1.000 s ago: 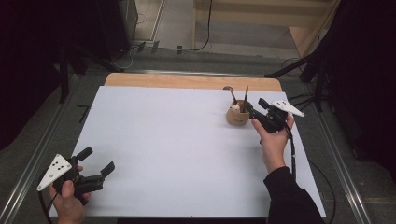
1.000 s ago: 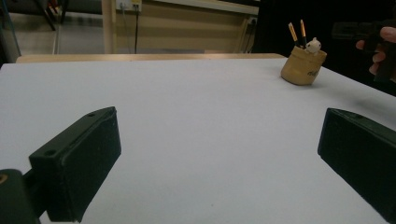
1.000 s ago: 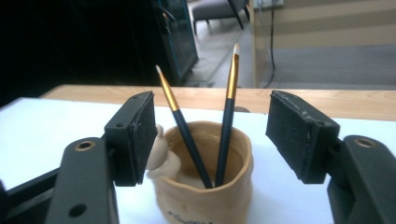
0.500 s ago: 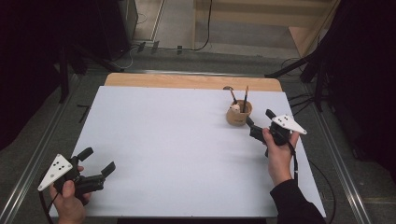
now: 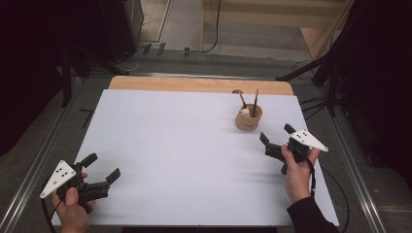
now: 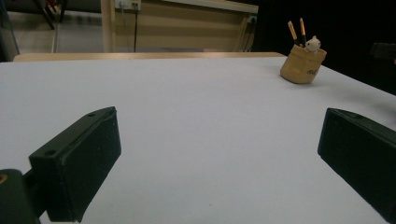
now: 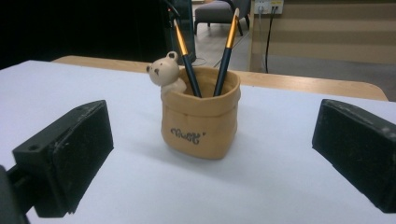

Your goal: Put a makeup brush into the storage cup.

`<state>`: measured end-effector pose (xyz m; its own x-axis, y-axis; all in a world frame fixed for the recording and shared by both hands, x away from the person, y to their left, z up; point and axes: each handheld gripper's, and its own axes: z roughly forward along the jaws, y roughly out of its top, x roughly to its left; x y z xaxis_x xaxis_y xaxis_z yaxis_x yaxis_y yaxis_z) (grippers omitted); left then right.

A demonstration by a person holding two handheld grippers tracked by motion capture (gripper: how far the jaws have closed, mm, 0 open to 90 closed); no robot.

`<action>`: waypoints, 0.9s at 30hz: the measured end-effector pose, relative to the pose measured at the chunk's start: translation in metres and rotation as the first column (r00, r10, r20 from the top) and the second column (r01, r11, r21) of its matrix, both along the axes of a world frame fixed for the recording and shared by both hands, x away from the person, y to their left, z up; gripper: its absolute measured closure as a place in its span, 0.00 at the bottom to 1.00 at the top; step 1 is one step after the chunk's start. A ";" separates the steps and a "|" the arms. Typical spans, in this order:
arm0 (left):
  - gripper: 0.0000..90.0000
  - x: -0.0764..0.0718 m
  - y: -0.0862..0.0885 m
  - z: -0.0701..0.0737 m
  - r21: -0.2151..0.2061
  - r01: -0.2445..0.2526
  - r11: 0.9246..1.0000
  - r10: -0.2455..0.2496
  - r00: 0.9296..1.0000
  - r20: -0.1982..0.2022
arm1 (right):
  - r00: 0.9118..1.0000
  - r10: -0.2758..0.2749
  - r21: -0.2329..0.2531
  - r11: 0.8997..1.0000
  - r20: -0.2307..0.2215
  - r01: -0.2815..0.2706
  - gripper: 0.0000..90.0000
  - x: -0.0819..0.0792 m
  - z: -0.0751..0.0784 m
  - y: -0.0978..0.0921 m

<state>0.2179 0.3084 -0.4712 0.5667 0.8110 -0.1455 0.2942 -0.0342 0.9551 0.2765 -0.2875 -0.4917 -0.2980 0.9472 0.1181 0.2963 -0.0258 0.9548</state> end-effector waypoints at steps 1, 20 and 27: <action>0.00 0.000 0.000 0.000 -0.001 -0.001 1.000 0.001 1.000 0.000 | 1.000 0.003 -0.002 1.000 0.002 -0.003 0.00 -0.002 -0.001 -0.001; 0.00 0.000 -0.001 0.001 -0.002 -0.001 1.000 0.001 1.000 0.002 | 1.000 -0.006 -0.024 1.000 -0.001 0.006 0.00 -0.045 -0.010 -0.017; 0.00 -0.001 -0.002 0.001 0.001 0.002 1.000 -0.002 1.000 0.005 | 1.000 0.002 -0.020 1.000 0.001 -0.002 0.00 -0.058 -0.009 -0.023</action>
